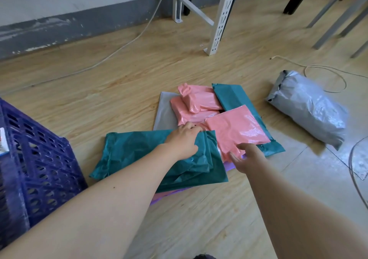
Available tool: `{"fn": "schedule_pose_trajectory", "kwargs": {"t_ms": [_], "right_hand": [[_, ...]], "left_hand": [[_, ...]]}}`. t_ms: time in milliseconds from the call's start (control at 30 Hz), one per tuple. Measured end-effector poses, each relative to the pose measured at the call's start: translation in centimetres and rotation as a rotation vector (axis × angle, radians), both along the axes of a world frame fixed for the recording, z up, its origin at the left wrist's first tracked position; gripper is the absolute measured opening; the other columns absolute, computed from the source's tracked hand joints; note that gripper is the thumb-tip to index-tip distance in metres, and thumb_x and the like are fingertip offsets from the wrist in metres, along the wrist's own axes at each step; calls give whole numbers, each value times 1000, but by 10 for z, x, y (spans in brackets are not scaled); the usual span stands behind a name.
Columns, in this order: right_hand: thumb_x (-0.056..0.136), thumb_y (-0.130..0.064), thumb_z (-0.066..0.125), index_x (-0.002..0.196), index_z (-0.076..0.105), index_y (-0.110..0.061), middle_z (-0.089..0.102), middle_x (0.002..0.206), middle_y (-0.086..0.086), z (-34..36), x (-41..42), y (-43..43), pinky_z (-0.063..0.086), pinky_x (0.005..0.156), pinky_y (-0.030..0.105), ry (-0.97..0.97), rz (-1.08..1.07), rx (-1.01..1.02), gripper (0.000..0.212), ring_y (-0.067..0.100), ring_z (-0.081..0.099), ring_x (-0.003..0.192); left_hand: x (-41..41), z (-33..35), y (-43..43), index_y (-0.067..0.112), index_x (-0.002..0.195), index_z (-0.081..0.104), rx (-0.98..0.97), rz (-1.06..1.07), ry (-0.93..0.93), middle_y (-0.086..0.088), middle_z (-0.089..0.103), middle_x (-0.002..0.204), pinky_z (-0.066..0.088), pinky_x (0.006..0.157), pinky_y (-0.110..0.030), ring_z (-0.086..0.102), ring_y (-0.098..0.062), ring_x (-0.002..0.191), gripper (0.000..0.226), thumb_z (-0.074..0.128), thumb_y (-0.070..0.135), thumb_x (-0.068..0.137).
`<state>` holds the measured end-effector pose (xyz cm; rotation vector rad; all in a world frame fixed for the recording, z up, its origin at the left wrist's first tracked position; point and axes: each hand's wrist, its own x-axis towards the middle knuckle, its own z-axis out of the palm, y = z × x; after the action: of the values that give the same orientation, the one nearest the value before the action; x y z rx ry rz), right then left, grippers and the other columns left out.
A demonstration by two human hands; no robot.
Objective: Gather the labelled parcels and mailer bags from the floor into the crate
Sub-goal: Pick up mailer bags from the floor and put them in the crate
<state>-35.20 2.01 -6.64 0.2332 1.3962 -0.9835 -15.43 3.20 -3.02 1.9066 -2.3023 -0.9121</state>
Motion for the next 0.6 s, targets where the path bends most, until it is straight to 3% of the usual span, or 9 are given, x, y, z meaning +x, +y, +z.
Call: {"fn": "schedule_pose_trajectory", "kwargs": {"t_ms": [67, 133, 200, 300, 400, 467, 533, 600], "right_hand": [[86, -10, 58, 128, 47, -5, 40, 142, 11, 20, 10, 7, 48, 100, 35, 169, 16, -41, 44, 30, 52, 124], [92, -7, 54, 134, 42, -5, 47, 135, 13, 31, 14, 6, 51, 94, 34, 197, 5, 17, 43, 28, 59, 116], [92, -12, 57, 133, 43, -4, 56, 123, 13, 37, 17, 6, 53, 83, 35, 209, 47, 20, 44, 25, 63, 106], [91, -18, 60, 125, 49, -6, 54, 85, 7, 39, 19, 5, 54, 69, 30, 239, 125, 11, 38, 16, 59, 68], [89, -17, 61, 108, 50, -11, 47, 68, 4, 47, 21, 3, 52, 40, 22, 331, 127, -3, 23, 11, 46, 36], [87, -15, 61, 92, 49, -8, 47, 66, 4, 54, 22, 3, 51, 41, 23, 418, 129, -9, 15, 11, 43, 29], [85, -14, 62, 77, 47, -8, 50, 63, 6, 62, 23, 7, 50, 49, 27, 517, 180, -48, 17, 14, 46, 40], [81, -13, 63, 76, 55, -6, 52, 60, 7, 67, 25, 8, 49, 53, 31, 693, 284, -116, 12, 16, 50, 42]], "left_hand": [[2, 1, 1, 21, 143, 33, 3, -2, -2, -3, 31, 145, 34, 105, -36, 32, -23, 134, 58, 50, 13, 89], [3, 3, 3, 21, 143, 32, 4, -6, -6, -4, 30, 145, 35, 106, -36, 33, -23, 134, 58, 51, 13, 89], [5, 6, 4, 21, 143, 32, 4, -6, -13, -4, 31, 145, 35, 106, -37, 34, -23, 133, 59, 51, 13, 88], [8, 13, 7, 21, 143, 32, -9, -10, -32, -5, 32, 144, 36, 106, -38, 35, -23, 132, 59, 52, 14, 88], [13, 22, 11, 23, 144, 31, -35, -18, -41, -4, 34, 142, 37, 105, -38, 36, -22, 130, 61, 52, 13, 88], [18, 27, 13, 23, 143, 30, -52, -17, -58, -4, 34, 142, 38, 103, -38, 37, -22, 130, 61, 53, 14, 87], [24, 35, 18, 20, 141, 33, -78, -15, -83, -5, 35, 141, 39, 102, -40, 39, -24, 128, 58, 53, 16, 87], [27, 39, 18, 17, 138, 36, -92, -3, -87, -6, 37, 139, 42, 98, -41, 41, -26, 126, 54, 53, 17, 87]]}}
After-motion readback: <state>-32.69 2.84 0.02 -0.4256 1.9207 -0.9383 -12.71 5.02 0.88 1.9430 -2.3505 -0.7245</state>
